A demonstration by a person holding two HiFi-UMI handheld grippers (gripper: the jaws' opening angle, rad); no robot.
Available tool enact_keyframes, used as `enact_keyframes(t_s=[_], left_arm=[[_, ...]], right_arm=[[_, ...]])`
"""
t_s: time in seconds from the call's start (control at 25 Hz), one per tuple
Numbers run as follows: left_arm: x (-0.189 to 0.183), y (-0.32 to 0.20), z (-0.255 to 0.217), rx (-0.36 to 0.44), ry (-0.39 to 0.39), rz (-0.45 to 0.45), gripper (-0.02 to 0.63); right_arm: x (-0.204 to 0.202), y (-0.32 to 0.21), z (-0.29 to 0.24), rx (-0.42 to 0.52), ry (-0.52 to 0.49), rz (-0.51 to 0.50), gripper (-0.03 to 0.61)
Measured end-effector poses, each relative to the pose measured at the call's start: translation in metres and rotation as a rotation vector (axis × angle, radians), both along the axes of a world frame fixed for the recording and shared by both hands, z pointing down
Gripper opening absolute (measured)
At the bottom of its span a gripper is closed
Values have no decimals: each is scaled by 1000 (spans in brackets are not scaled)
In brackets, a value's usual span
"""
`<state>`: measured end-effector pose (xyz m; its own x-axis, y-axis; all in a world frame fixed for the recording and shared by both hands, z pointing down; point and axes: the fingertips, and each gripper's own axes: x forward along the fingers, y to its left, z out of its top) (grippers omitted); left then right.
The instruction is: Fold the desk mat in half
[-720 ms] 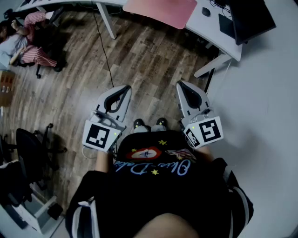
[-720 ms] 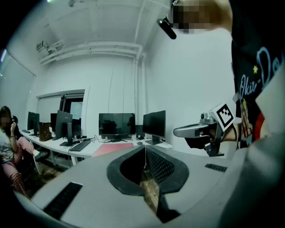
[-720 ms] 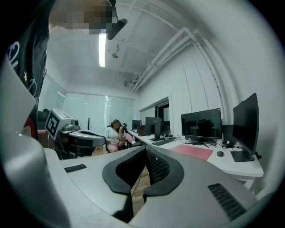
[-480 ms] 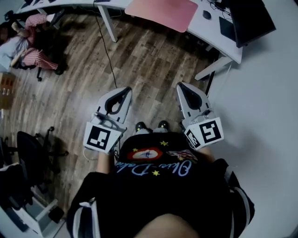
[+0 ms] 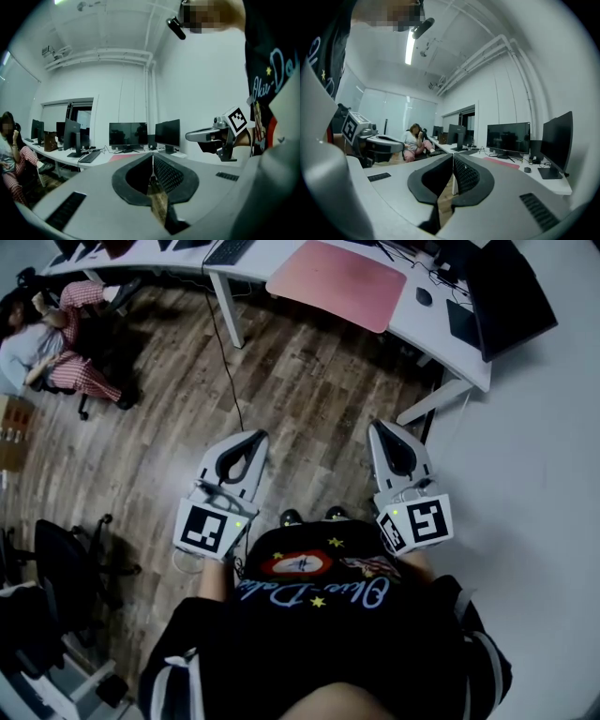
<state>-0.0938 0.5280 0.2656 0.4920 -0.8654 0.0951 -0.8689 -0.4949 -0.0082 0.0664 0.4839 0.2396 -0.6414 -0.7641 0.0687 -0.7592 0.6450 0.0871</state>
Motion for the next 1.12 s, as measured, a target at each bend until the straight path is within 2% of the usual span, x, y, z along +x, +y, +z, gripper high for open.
enact_keyframes(t_s=[0.48, 0.88, 1.12], left_arm=[[-31, -45, 26, -47, -16, -20, 5], [-49, -130, 41, -70, -97, -52, 5], [-50, -200, 50, -72, -109, -38, 5]], right_arm=[[9, -39, 20, -55, -9, 101, 2], [-7, -136, 35, -59, -23, 72, 2], [0, -197, 39, -61, 23, 97, 3]])
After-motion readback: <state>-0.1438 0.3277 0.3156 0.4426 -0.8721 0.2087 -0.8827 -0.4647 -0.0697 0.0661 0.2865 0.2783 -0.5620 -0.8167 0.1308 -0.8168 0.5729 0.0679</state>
